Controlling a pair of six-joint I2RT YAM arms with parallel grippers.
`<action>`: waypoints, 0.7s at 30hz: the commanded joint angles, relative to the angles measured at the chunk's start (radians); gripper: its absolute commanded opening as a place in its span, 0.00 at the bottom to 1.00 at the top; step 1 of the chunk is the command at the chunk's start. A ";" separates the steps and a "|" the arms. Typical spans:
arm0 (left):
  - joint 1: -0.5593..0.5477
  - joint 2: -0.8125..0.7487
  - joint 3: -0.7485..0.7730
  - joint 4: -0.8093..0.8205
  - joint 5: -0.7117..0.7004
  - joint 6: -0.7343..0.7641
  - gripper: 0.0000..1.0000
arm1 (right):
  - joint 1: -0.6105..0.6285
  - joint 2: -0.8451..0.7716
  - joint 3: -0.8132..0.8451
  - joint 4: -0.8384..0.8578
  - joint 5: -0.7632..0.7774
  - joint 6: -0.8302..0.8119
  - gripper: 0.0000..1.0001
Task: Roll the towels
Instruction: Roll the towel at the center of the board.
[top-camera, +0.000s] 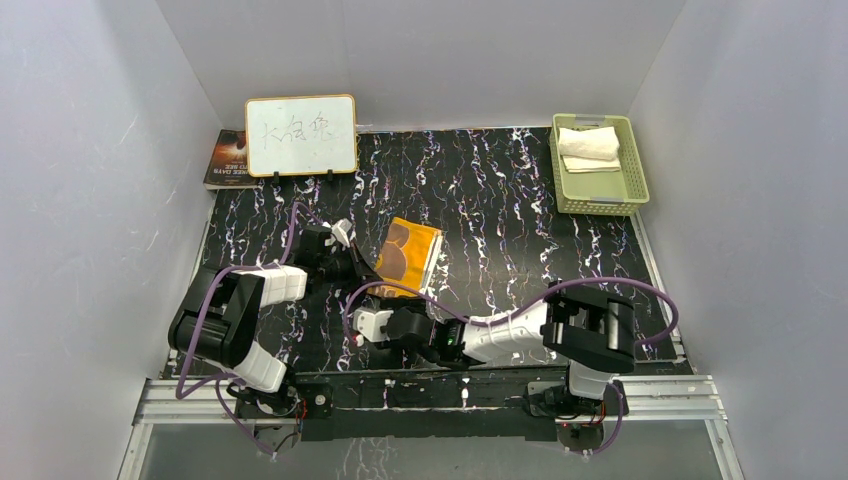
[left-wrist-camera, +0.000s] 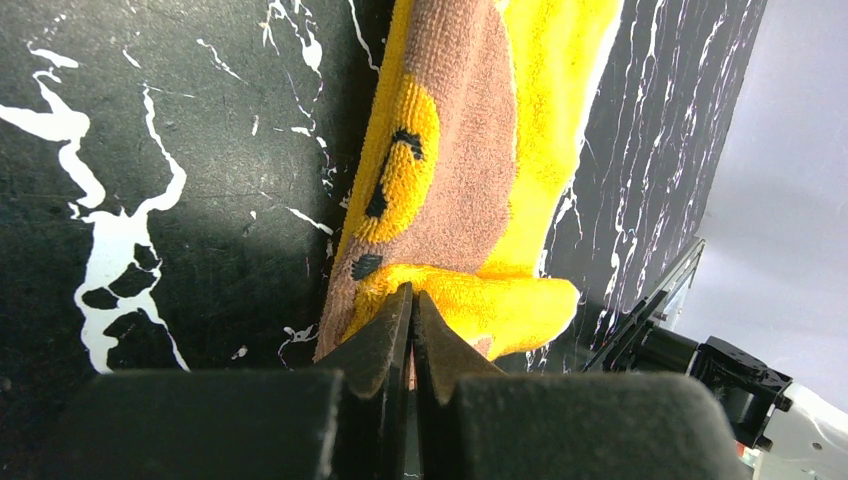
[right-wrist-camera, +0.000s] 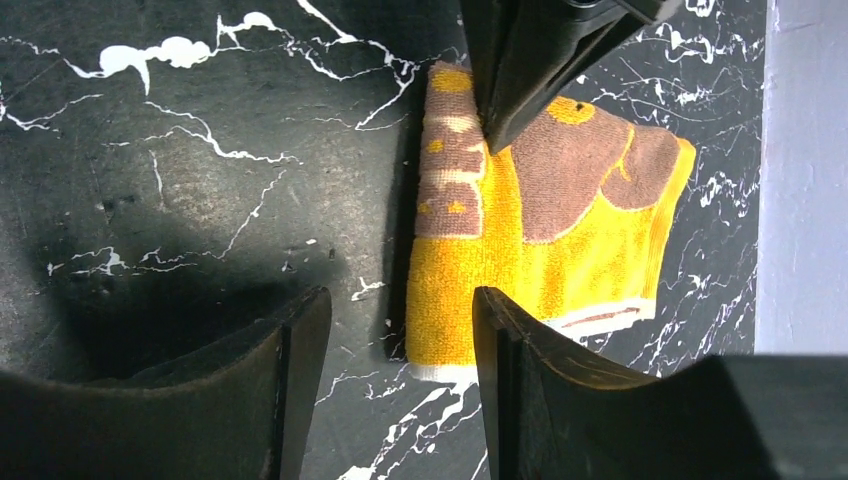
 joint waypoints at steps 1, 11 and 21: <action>0.004 0.028 -0.006 -0.074 -0.030 0.035 0.00 | -0.007 0.025 0.031 0.064 -0.026 -0.010 0.51; 0.004 0.035 0.012 -0.094 -0.013 0.046 0.00 | -0.059 0.136 0.081 0.044 -0.055 0.009 0.52; 0.003 0.039 0.019 -0.103 -0.005 0.056 0.00 | -0.100 0.177 0.111 -0.038 -0.073 0.056 0.24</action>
